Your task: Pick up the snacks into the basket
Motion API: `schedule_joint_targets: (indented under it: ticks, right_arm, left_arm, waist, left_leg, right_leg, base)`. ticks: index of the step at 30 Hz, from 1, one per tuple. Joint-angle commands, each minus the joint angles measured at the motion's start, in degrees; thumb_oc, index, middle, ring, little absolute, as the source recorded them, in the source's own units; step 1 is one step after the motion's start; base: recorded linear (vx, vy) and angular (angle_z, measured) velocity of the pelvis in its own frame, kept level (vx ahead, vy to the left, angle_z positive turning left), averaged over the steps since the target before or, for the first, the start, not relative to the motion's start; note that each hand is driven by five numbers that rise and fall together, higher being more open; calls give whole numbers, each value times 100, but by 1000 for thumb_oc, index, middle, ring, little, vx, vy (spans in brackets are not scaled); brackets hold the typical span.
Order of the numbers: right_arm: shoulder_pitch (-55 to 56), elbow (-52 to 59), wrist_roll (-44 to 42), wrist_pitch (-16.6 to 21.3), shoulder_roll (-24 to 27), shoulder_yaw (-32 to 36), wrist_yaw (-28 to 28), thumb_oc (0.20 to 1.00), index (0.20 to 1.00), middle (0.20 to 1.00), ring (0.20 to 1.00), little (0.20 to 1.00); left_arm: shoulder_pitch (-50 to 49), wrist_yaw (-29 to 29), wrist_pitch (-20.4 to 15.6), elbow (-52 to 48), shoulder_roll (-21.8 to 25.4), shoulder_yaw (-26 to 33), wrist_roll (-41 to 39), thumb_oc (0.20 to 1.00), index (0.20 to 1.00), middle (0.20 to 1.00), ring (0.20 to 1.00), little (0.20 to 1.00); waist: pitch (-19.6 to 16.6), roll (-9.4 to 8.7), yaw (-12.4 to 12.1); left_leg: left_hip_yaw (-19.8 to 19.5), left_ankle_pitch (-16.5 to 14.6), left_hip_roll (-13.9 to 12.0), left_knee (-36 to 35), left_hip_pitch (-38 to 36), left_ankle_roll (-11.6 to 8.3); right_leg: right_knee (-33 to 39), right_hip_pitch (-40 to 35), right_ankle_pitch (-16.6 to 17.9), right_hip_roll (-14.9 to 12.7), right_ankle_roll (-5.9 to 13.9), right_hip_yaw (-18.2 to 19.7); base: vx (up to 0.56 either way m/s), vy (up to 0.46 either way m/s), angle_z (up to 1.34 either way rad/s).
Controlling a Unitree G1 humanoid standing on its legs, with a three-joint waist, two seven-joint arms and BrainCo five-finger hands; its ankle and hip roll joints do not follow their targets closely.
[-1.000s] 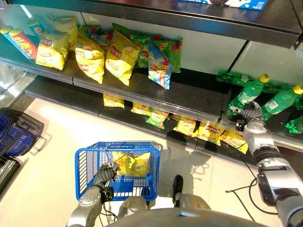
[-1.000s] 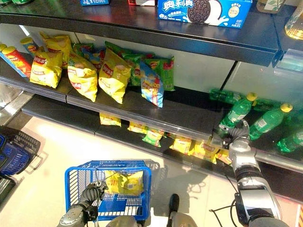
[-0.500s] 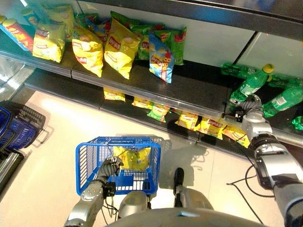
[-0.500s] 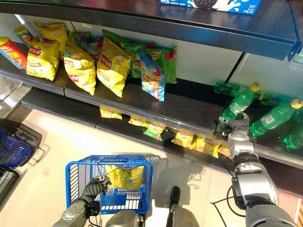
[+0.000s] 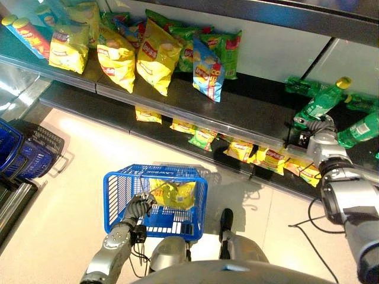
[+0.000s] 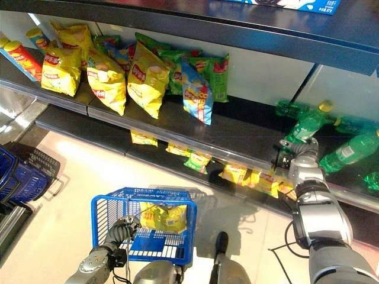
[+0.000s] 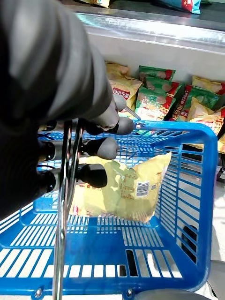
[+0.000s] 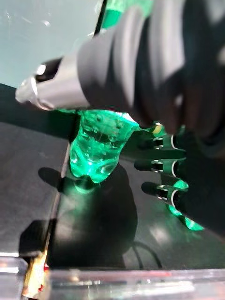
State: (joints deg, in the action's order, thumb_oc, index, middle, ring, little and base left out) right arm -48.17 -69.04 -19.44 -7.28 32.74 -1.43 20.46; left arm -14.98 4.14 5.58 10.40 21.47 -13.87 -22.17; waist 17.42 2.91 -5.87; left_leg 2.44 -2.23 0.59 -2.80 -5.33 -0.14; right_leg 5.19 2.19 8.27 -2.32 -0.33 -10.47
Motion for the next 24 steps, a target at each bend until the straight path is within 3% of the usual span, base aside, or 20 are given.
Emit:
schedule_joint_targets:
  ticks: [1, 16, 22, 23, 24]
  right_arm:
    - [-747, -211, -104, 197, 354, -362, 56, 1000, 1000, 1000, 1000, 1000]
    - [-799, -51, -463, 387, 403, -318, 98, 1000, 1000, 1000, 1000, 1000]
    - [-952, -52, -637, 444, 500, -290, 114, 1000, 1000, 1000, 1000, 1000]
    - [-1033, -44, -734, 474, 537, -278, 167, 200, 200, 200, 200, 200]
    - [-1038, -47, -735, 474, 542, -283, 166, 200, 200, 200, 200, 200]
  left_arm:
    - [-91, -9, -493, -1025, 438, -174, -234, 200, 200, 200, 200, 200]
    - [8, -53, -524, -1055, 567, -299, -308, 200, 200, 200, 200, 200]
    - [101, 0, -607, -1086, 646, -293, -403, 200, 200, 200, 200, 200]
    - [68, 28, -651, -1164, 680, -270, -485, 200, 200, 200, 200, 200]
    - [68, 30, -647, -1170, 679, -271, -488, 200, 200, 200, 200, 200]
  waist:
    - [-224, -185, -179]
    - [-188, -69, -247]
    - [-57, 148, -346]
    - [-36, 261, -408]
    - [-49, 263, -405]
  left_leg:
    - [-319, 156, -147, 125, 544, -114]
    - [-435, 209, -146, 153, 724, -143]
    - [-533, 309, -75, 258, 1097, -170]
    - [-576, 376, -50, 262, 1236, -181]
    - [-581, 380, -49, 263, 1254, -182]
  right_leg:
    - [-853, 198, -445, -772, 937, 9]
    - [-945, 344, -492, -791, 923, -105]
    - [-1048, 649, -489, -846, 902, -125]
    - [-1095, 772, -494, -885, 893, -147]
    - [-1104, 791, -497, -887, 892, -151]
  base:
    - [0, -2, 6]
    - [-7, -8, 7]
    - [-53, -20, 9]
    - [-35, -8, 6]
    - [-32, -20, 7]
